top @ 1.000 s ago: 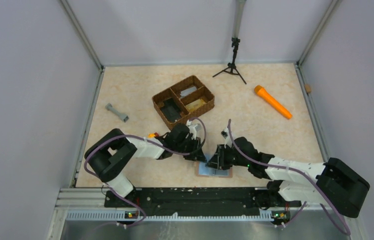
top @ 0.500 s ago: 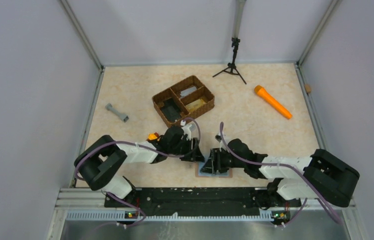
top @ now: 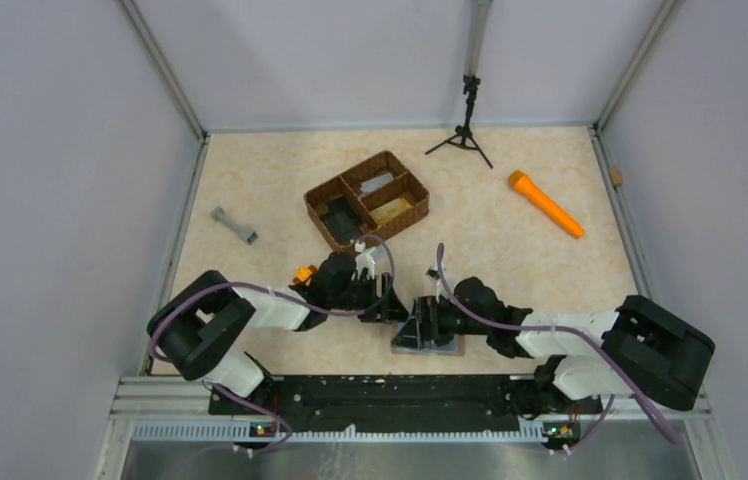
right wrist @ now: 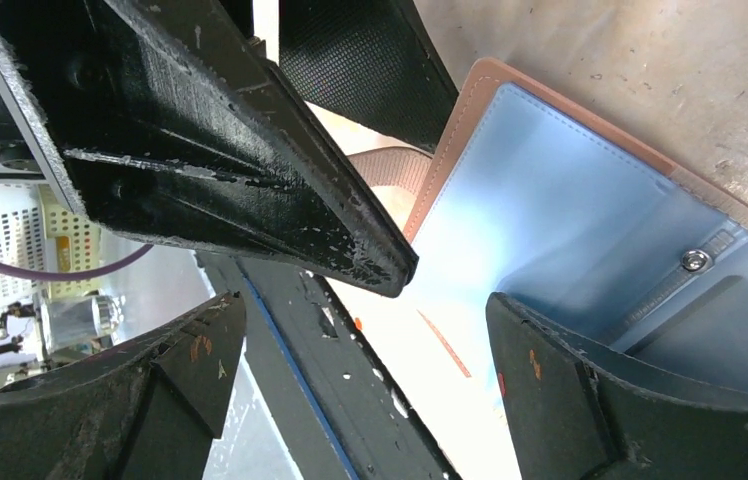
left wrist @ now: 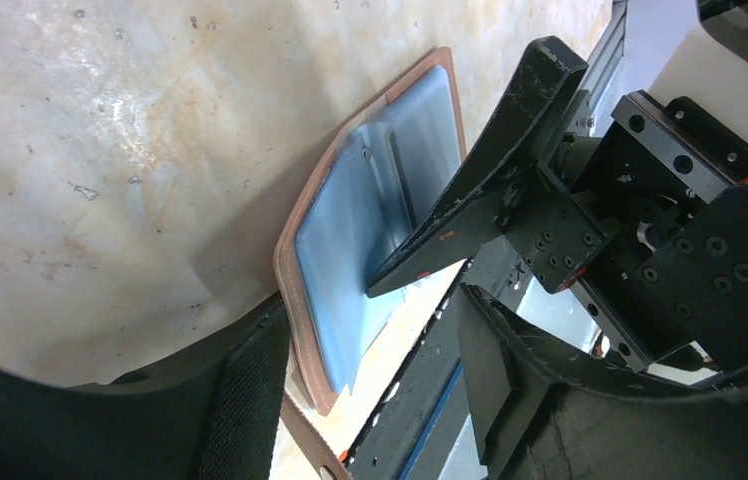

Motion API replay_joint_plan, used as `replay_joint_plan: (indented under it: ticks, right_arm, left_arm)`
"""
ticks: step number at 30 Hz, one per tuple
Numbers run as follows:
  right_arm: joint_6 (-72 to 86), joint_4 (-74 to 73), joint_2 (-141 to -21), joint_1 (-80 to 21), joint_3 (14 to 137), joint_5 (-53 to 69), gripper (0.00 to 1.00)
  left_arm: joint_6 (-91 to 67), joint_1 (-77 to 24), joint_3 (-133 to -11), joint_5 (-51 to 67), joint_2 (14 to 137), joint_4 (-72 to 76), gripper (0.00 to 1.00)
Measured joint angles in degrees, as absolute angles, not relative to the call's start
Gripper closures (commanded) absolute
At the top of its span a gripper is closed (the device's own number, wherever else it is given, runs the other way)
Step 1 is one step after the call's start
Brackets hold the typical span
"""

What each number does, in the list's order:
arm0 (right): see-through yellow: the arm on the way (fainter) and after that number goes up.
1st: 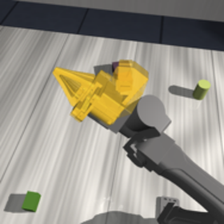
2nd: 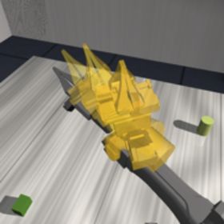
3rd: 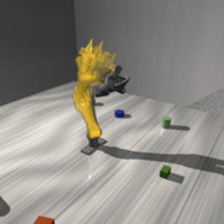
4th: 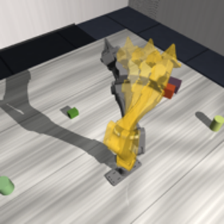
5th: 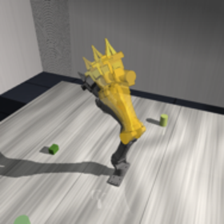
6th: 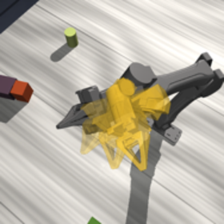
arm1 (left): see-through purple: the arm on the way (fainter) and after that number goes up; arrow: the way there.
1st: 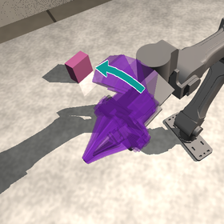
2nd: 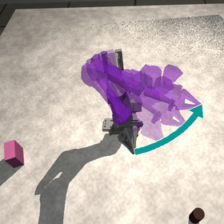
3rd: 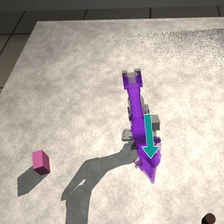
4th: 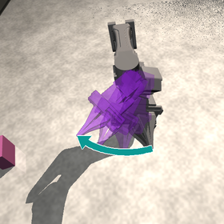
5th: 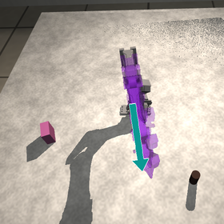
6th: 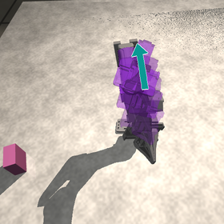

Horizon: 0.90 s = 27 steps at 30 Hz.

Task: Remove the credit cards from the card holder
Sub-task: Pick up the credit card at the corner of the board.

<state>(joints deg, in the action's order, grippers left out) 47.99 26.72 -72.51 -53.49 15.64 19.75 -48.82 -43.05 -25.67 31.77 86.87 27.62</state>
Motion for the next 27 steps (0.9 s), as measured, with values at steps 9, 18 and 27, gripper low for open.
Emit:
replay_joint_plan:
  ticks: [9, 18, 27]
  right_arm:
    - [48.0, 26.1, -71.5, -53.5, 15.7, 19.2, 0.18]
    - [46.0, 4.6, -53.6, -53.5, 17.6, 6.0, 0.19]
    - [45.2, -13.1, -44.6, -53.5, 18.5, -5.8, 0.22]
  left_arm:
    - [-48.7, -42.9, -25.5, 32.3, 87.1, 28.2, 0.77]
    - [-46.3, -42.9, -27.0, 29.8, 88.7, 23.1, 0.91]
    - [-45.3, -43.0, -27.3, 28.8, 88.7, 21.8, 0.93]
